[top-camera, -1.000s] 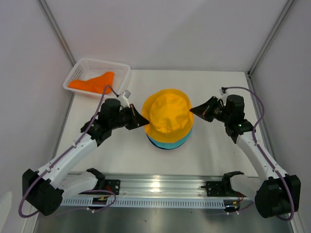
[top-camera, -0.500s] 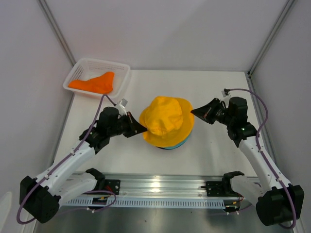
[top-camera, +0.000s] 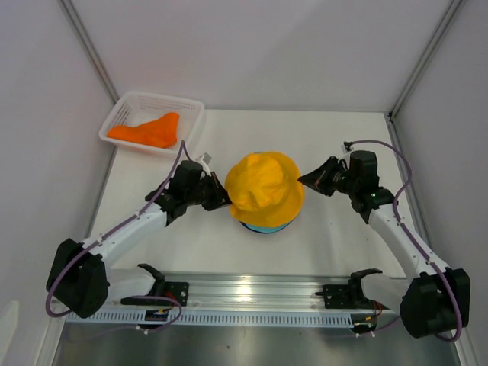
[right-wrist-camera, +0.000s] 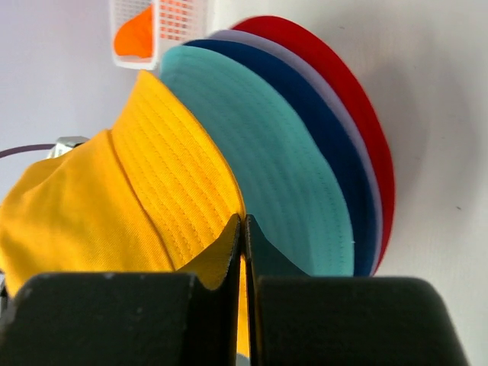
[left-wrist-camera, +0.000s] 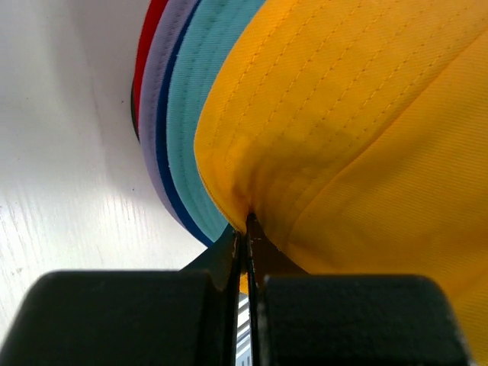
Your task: Stack the hats
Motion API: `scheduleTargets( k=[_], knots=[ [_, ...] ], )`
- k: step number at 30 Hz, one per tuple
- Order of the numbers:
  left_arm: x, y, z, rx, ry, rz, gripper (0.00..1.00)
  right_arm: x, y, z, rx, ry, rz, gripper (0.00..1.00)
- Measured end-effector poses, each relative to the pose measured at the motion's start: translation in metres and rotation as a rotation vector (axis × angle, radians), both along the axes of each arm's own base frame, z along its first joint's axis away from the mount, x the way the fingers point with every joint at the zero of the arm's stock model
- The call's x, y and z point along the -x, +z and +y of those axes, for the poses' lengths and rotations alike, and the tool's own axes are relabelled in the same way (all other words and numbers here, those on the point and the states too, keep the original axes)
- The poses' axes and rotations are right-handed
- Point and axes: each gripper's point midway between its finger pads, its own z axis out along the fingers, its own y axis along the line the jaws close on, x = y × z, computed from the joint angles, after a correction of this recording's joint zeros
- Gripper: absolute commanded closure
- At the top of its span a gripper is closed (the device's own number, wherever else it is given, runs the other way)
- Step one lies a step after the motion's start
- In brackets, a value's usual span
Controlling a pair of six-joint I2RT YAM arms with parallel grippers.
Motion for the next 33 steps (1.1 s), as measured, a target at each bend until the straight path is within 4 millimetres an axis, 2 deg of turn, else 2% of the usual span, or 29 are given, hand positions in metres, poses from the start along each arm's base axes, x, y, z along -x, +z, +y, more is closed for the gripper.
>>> scheduleTargets(
  k=[3, 8, 17, 20, 21, 22, 24, 27, 30, 33],
  knots=[
    [-0.003, -0.008, -0.003, -0.003, -0.007, 0.017, 0.99, -0.005, -0.022, -0.002, 0.035, -0.004, 0.053, 1.00],
    [-0.008, -0.009, -0.007, 0.007, -0.010, 0.005, 0.99, -0.007, -0.054, -0.005, 0.072, 0.001, 0.115, 1.00],
    [-0.014, -0.017, -0.014, 0.013, -0.035, 0.005, 0.99, -0.021, -0.067, -0.004, 0.110, 0.038, 0.096, 1.00],
    [-0.012, -0.017, -0.013, 0.002, -0.052, -0.004, 0.87, -0.024, -0.067, -0.002, 0.118, 0.058, 0.090, 1.00],
    [-0.011, -0.017, -0.012, -0.006, -0.056, -0.004, 0.76, -0.025, -0.067, -0.002, 0.124, 0.064, 0.089, 1.00],
    [-0.010, -0.018, -0.010, -0.020, -0.059, -0.007, 0.71, -0.026, -0.066, -0.003, 0.132, 0.070, 0.084, 1.00],
    [-0.005, -0.018, -0.002, -0.055, -0.057, -0.009, 0.59, -0.027, -0.064, -0.005, 0.156, 0.079, 0.076, 1.00],
    [0.003, -0.012, 0.014, -0.115, -0.039, -0.024, 0.48, -0.028, -0.061, -0.008, 0.184, 0.088, 0.069, 1.00],
    [0.002, 0.012, 0.029, -0.164, -0.016, -0.094, 0.40, -0.030, -0.053, -0.009, 0.203, 0.099, 0.050, 1.00],
    [-0.011, 0.056, 0.040, -0.177, 0.018, -0.216, 0.34, -0.035, -0.047, -0.009, 0.213, 0.107, 0.035, 1.00]
  ],
)
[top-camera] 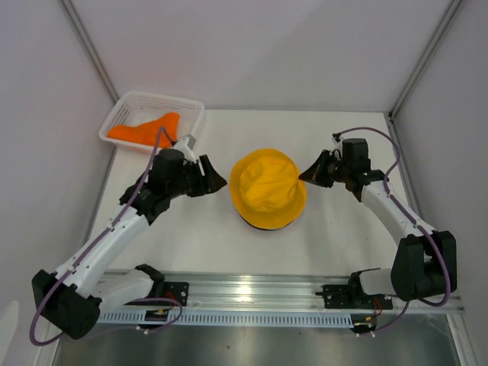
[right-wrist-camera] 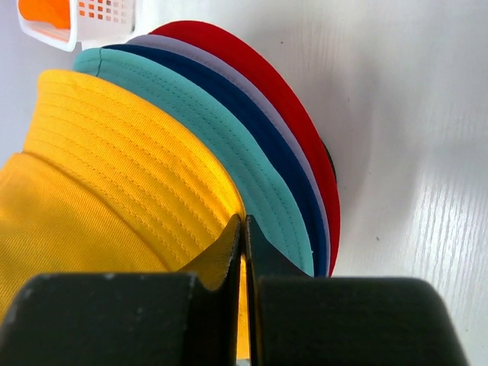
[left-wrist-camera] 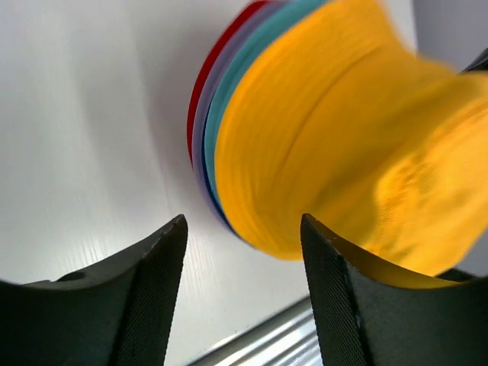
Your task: Stack the hats
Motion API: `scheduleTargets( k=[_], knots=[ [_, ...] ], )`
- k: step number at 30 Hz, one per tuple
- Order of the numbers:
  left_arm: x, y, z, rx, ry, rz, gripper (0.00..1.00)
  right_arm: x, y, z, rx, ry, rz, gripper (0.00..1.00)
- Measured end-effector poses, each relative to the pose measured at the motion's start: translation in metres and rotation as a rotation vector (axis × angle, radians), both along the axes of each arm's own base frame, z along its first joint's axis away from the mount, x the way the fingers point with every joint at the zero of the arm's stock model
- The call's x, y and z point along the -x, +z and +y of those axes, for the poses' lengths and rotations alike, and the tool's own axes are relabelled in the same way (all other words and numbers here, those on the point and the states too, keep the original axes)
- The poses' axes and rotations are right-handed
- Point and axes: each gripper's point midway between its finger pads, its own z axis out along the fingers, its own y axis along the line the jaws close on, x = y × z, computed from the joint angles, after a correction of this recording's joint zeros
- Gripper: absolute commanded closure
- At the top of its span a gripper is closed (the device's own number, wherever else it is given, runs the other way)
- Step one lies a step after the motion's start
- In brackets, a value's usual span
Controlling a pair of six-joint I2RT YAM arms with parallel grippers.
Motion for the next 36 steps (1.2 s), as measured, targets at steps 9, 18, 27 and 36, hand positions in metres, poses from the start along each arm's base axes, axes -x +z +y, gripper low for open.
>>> scheduleTargets(
  k=[9, 18, 27, 36],
  knots=[
    [-0.048, 0.062, 0.020, 0.048, 0.076, -0.209, 0.36, -0.012, -0.028, 0.014, 0.014, 0.054, 0.081, 1.00],
    [-0.090, 0.021, -0.019, 0.143, 0.014, -0.100, 0.35, -0.033, -0.027, 0.026, 0.053, 0.097, 0.081, 1.00],
    [-0.091, 0.034, -0.047, 0.264, -0.058, -0.109, 0.37, -0.038, -0.025, 0.025, 0.085, 0.100, 0.085, 1.00],
    [-0.088, 0.008, -0.056, 0.284, -0.030, -0.012, 0.37, -0.040, -0.023, 0.028, 0.095, 0.108, 0.083, 1.00]
  ],
)
